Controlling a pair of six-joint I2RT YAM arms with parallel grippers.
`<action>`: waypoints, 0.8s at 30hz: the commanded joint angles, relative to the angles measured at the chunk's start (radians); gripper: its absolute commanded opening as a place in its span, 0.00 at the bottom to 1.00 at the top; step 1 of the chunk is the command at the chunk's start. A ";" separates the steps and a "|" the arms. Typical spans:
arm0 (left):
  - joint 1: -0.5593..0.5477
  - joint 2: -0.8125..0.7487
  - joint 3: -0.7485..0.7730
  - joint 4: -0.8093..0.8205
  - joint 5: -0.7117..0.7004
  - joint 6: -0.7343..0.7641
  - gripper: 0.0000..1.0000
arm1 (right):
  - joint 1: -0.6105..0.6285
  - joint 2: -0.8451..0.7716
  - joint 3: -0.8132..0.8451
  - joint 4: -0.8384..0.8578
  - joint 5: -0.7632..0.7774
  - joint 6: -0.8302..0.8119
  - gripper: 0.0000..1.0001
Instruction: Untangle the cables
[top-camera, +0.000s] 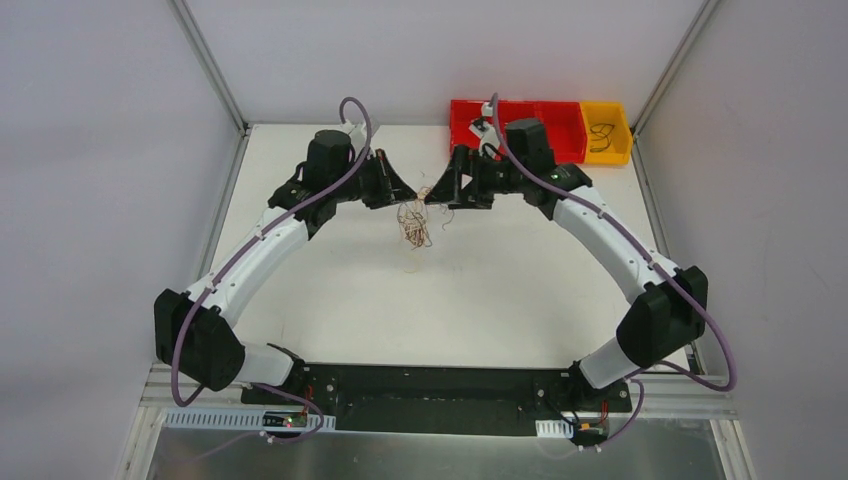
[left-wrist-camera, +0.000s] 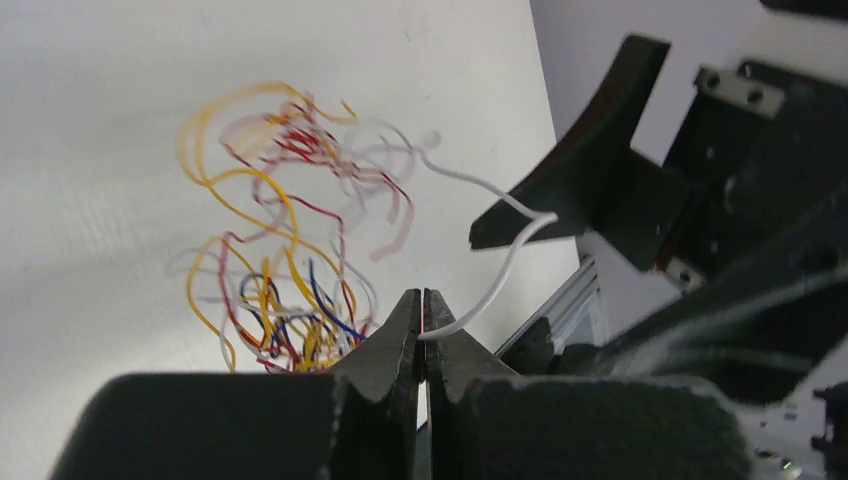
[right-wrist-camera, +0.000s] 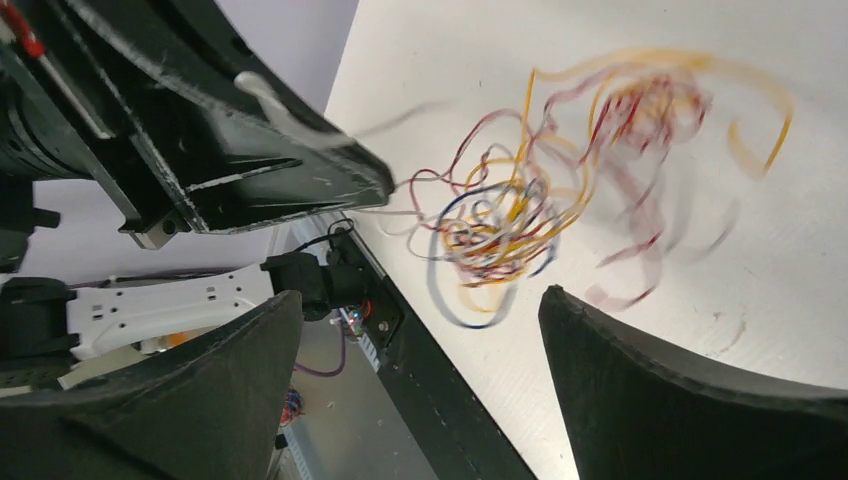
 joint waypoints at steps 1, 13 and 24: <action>-0.001 -0.002 0.056 -0.051 -0.147 -0.258 0.00 | 0.144 0.043 0.073 0.041 0.268 -0.041 0.92; 0.045 -0.031 0.077 -0.045 -0.123 -0.418 0.00 | 0.267 0.220 0.070 0.231 0.444 -0.153 0.56; 0.206 -0.070 0.244 -0.031 -0.073 -0.315 0.00 | 0.247 0.224 -0.219 0.252 0.365 -0.251 0.34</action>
